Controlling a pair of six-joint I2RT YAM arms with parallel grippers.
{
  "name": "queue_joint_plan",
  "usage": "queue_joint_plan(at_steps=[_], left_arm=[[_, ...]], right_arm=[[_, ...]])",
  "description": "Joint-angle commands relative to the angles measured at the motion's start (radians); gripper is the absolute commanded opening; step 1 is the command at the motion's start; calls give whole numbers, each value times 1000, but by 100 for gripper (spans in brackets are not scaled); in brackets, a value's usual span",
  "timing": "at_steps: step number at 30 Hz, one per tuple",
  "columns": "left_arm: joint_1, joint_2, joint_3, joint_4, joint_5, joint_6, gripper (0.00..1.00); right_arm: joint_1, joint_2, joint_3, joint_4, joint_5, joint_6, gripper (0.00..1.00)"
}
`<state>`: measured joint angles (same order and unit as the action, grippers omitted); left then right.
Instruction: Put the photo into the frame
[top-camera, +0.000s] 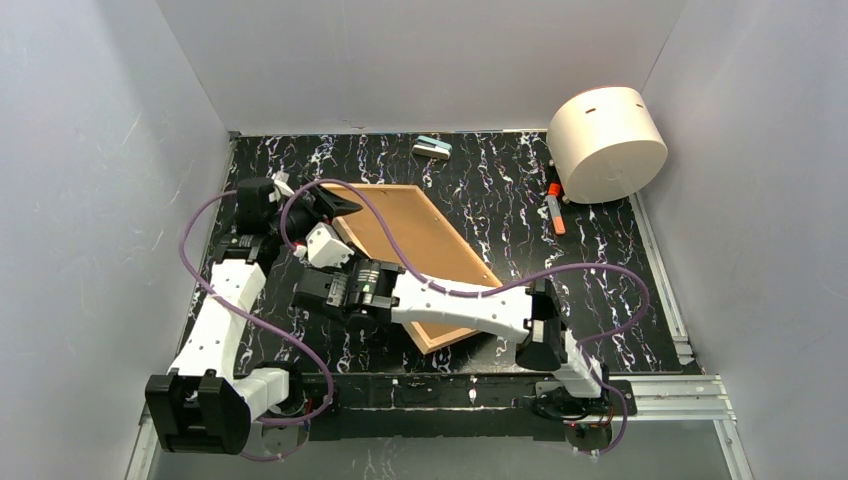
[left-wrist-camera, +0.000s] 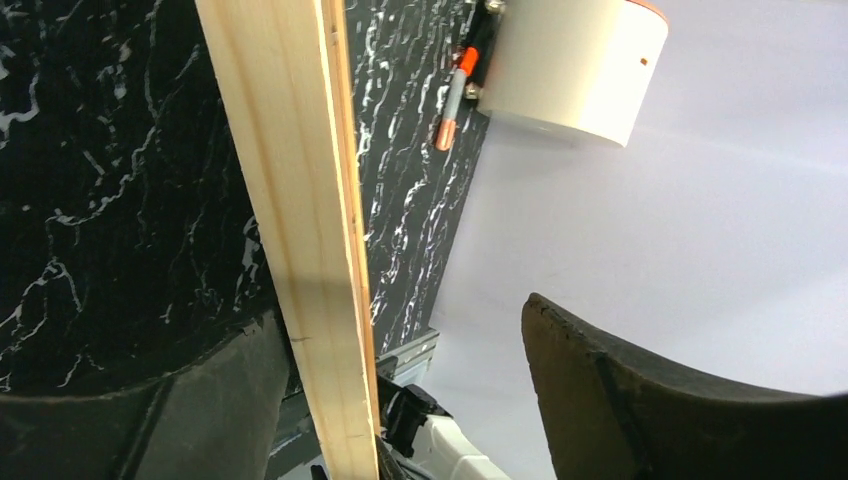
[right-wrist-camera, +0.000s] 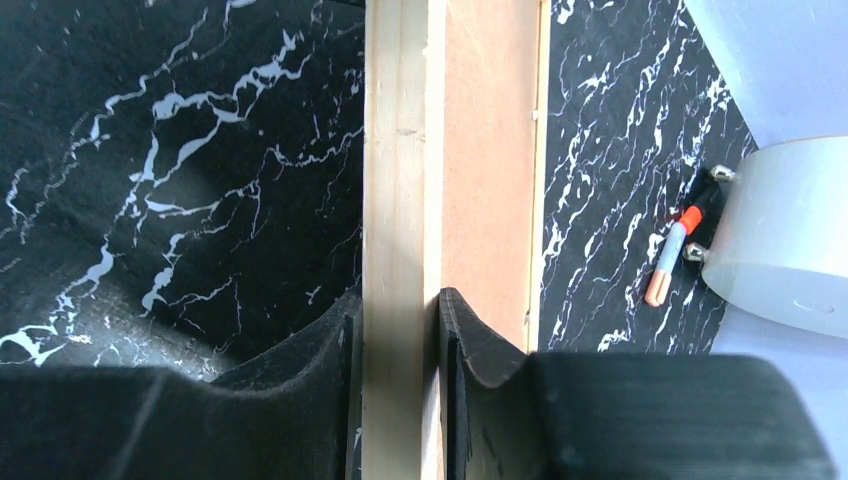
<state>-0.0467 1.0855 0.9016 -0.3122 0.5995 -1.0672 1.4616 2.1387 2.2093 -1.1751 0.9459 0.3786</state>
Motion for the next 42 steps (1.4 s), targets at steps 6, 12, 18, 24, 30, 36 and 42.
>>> queue_joint_plan(at_steps=[6,12,18,24,30,36,42], left_arm=[[7,76,220,-137,-22,92,98],[31,111,298,-229,-60,155,98],[98,136,388,-345,-118,232,98],[135,184,548,-444,-193,279,98],[138,194,656,-469,-270,279,98],[138,168,582,-447,-273,281,98],[138,132,428,-416,-270,298,98]], right_arm=[[-6,-151,-9,107,57,-120,3],[-21,-195,-70,186,58,-187,3],[-57,-244,-99,264,26,-248,1],[-98,-271,-67,320,-4,-295,1],[-163,-262,61,316,-71,-262,1],[-268,-257,169,308,-202,-170,1],[-451,-373,-33,379,-435,-24,1]])
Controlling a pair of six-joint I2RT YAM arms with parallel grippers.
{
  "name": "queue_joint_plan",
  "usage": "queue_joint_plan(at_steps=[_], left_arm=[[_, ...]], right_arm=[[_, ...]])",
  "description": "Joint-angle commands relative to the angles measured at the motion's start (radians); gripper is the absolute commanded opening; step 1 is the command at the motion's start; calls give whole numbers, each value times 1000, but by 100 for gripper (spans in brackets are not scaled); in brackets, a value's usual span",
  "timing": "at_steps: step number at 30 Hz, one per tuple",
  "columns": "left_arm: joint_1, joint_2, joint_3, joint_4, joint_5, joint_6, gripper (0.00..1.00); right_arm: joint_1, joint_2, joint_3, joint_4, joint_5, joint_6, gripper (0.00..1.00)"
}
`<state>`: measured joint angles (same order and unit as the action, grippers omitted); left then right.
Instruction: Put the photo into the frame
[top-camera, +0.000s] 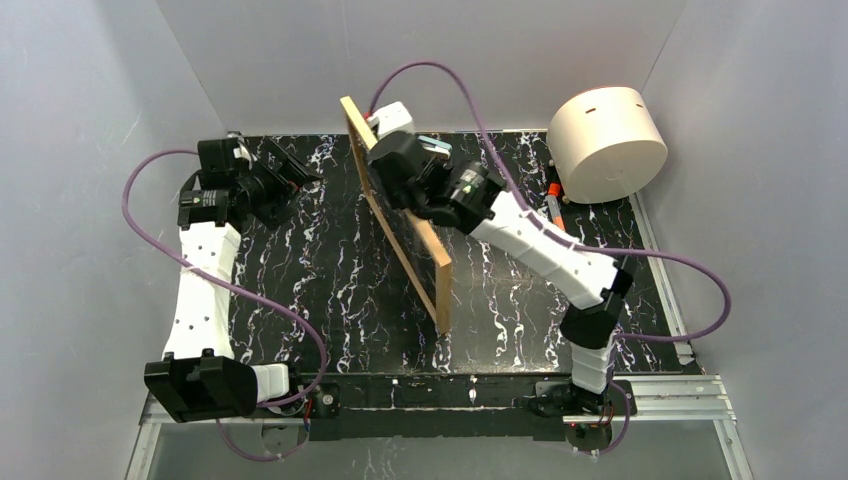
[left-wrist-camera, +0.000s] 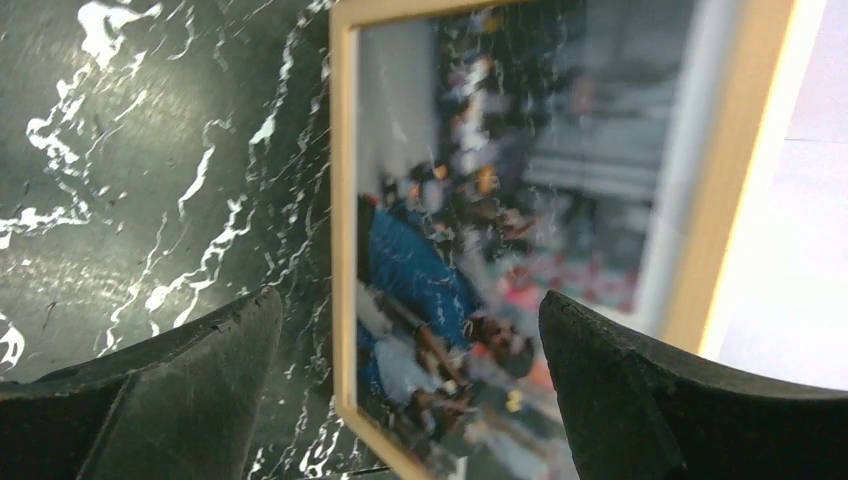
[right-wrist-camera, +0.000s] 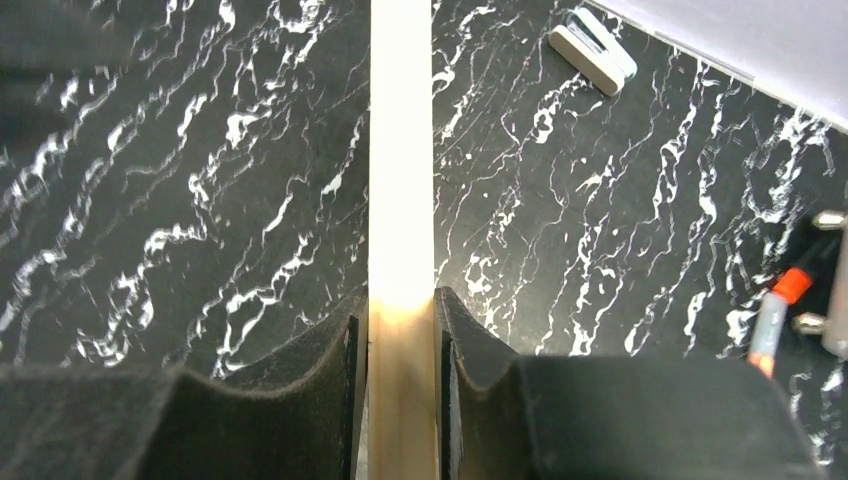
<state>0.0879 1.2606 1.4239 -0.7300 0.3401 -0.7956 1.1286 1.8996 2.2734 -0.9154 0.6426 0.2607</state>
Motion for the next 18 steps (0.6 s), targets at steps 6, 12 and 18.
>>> queue_joint_plan(at_steps=[6,12,18], left_arm=[[4,-78,-328,77,21,36,98],[4,-72,-515,202,67,38,98],[5,-15,-515,186,-8,119,98]], right_arm=[[-370,-305,-449,291,-409,267,1],[-622,-434,-779,487,-813,347,1],[-734,-461,-1027,656,-1109,351,1]])
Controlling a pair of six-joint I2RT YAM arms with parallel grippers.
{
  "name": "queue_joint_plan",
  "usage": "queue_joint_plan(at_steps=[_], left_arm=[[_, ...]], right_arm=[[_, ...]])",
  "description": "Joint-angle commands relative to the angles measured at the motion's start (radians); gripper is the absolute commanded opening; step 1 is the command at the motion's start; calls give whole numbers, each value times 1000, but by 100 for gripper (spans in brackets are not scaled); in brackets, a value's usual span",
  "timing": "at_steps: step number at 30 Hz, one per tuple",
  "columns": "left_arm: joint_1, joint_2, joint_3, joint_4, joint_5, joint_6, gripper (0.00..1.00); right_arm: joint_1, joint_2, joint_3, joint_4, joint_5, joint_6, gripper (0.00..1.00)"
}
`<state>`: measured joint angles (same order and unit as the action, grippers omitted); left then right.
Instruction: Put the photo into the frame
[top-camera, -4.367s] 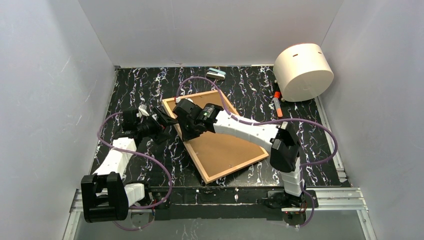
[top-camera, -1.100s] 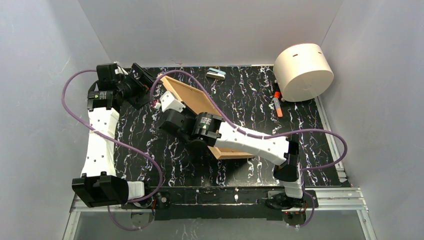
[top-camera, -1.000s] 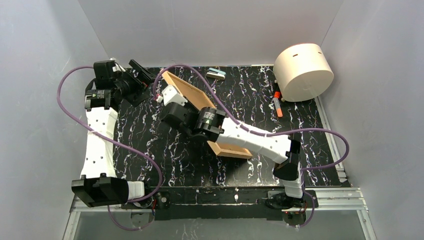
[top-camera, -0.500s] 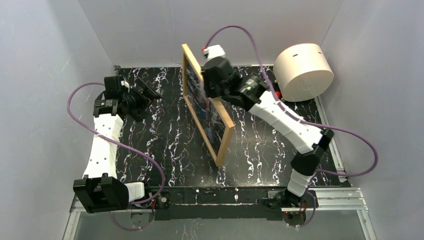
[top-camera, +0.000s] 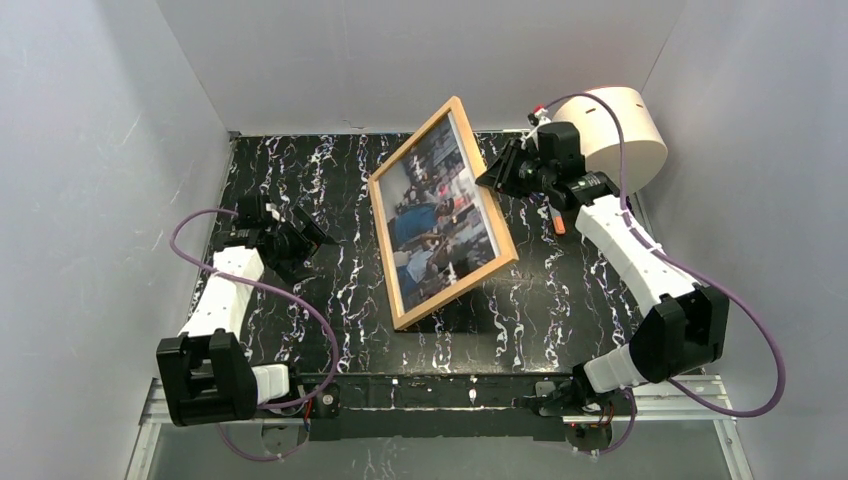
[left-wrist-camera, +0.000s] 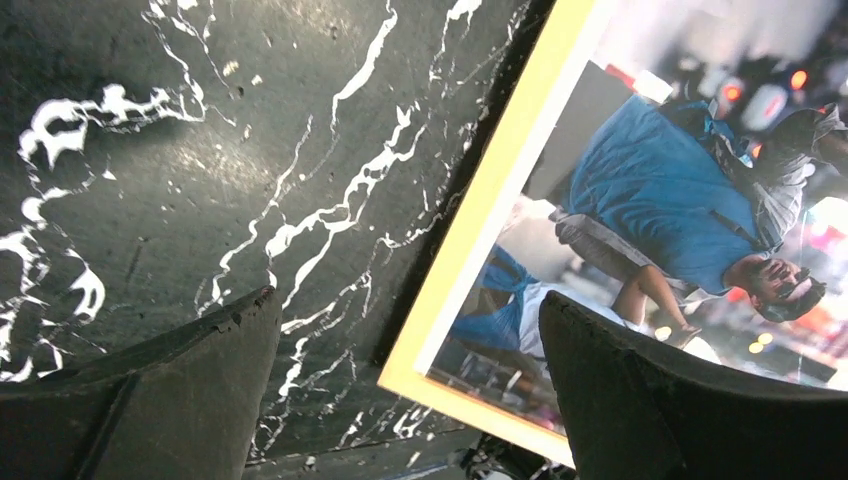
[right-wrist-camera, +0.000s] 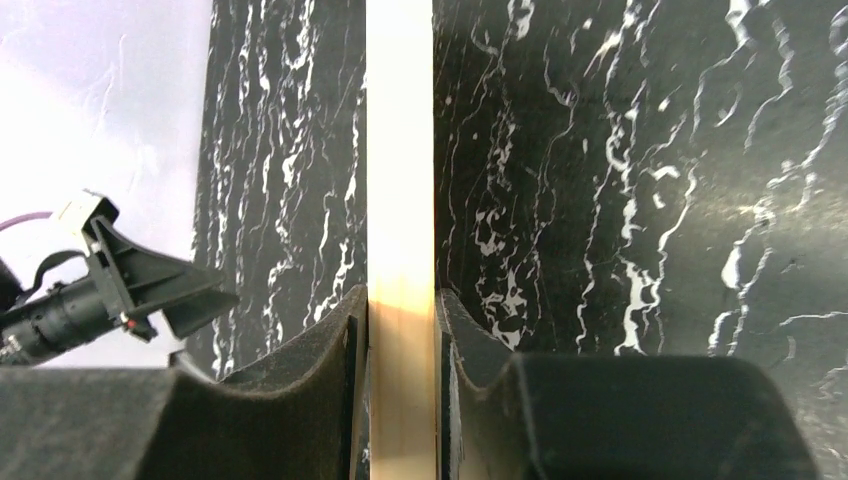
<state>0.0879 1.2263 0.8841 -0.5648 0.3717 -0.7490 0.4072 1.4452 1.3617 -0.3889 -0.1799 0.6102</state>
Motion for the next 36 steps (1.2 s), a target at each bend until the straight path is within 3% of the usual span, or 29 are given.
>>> queue_joint_plan(at_steps=[1,6,13,20,29,36], left_arm=[[4,36,46,12,-55,86,98],[3,127,165,-5,-86,122,98],[4,299,336,12,-90,180,98],[4,512,507,36,-82,252,98],[3,769,717,90,-79,321,98],[52,1007,927,74,160,354,98]], right_arm=[[-21,-4,-147,147,-318,-2,1],[-47,54,-249,252,-516,-38,1],[-68,231,-242,296,-653,-111,1],[-81,453,-114,317,-706,-135,1],[-132,703,142,222,-721,-217,13],[-153,847,308,174,-670,-224,24]])
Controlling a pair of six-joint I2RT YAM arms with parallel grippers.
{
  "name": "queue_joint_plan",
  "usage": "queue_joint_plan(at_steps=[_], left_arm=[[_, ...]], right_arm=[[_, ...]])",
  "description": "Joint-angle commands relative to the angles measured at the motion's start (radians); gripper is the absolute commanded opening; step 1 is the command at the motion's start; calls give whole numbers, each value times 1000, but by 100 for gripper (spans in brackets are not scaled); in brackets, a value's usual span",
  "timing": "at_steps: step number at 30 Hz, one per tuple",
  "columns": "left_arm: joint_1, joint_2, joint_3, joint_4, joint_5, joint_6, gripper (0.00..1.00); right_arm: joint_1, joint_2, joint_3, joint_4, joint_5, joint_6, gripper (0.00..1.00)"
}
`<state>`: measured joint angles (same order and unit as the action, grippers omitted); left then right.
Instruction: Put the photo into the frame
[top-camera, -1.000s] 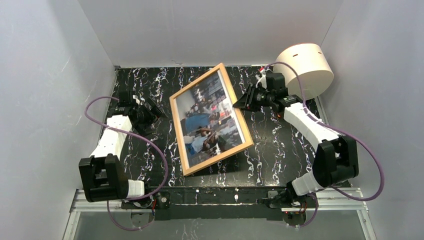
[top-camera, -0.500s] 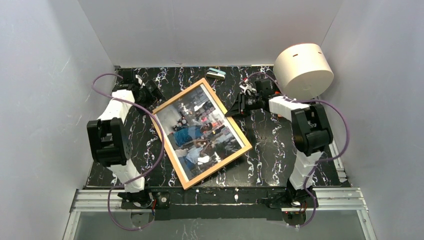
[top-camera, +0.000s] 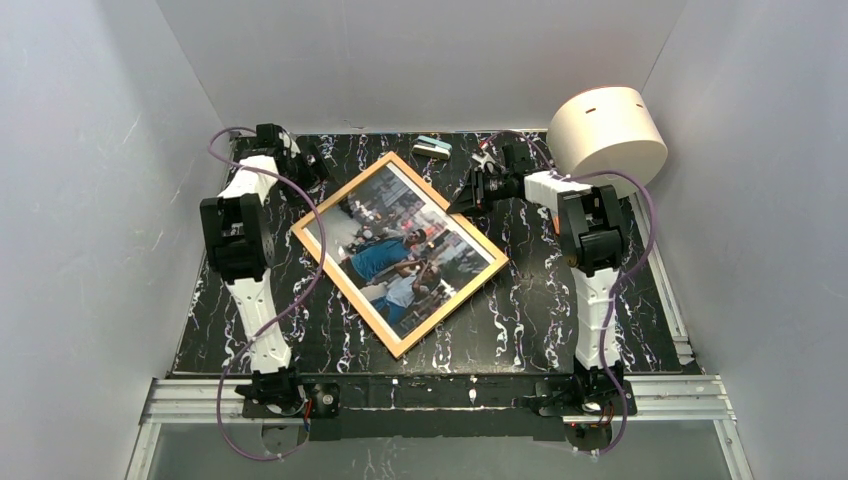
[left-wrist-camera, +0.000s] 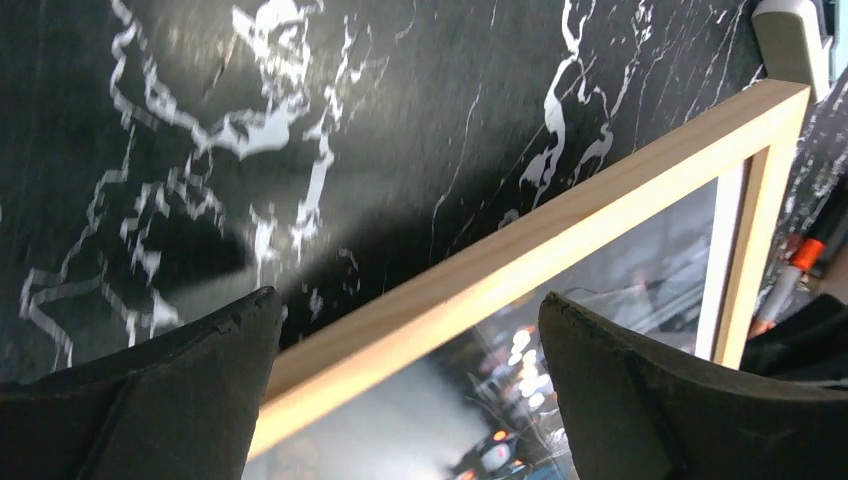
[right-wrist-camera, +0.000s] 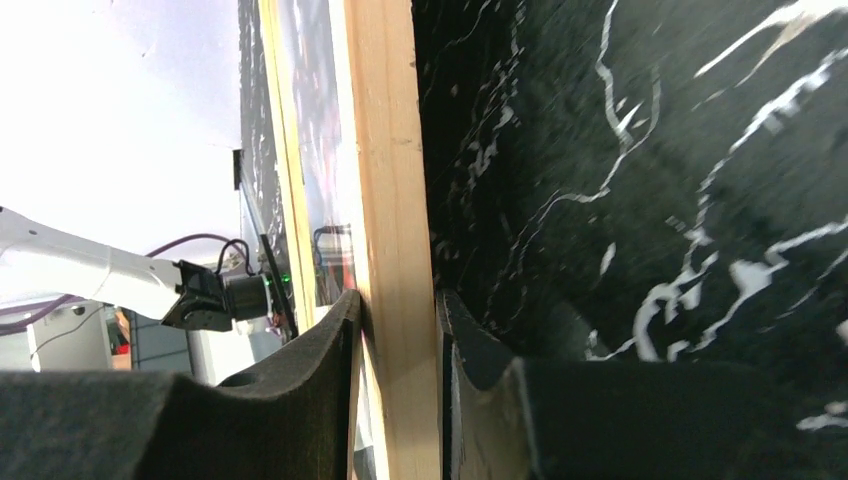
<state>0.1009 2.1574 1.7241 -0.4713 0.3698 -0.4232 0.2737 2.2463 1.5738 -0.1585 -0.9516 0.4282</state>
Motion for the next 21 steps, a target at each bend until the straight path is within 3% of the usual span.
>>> queue_joint_plan(at_steps=[1,3,6,7,12,17,21], left_arm=[[46,99,102,-19,174,27,98],[49,126,118,-14,182,39,98],[51,148,126,-5,187,63,98],[51,153,125,-3,189,68,98],[53,160,115,3,196,89,98],[53,140,72,3,193,103,98],[52,107,6,10,188,103,98]], right_arm=[[-21,59,112,-59,111,-46,27],[-21,82,139,-64,144,-49,39],[-22,109,193,-80,191,-39,46],[-21,115,213,-93,215,-34,53],[-21,71,248,-124,416,-5,71],[-18,-48,207,-196,606,15,73],[12,-275,-24,-217,776,70,73]])
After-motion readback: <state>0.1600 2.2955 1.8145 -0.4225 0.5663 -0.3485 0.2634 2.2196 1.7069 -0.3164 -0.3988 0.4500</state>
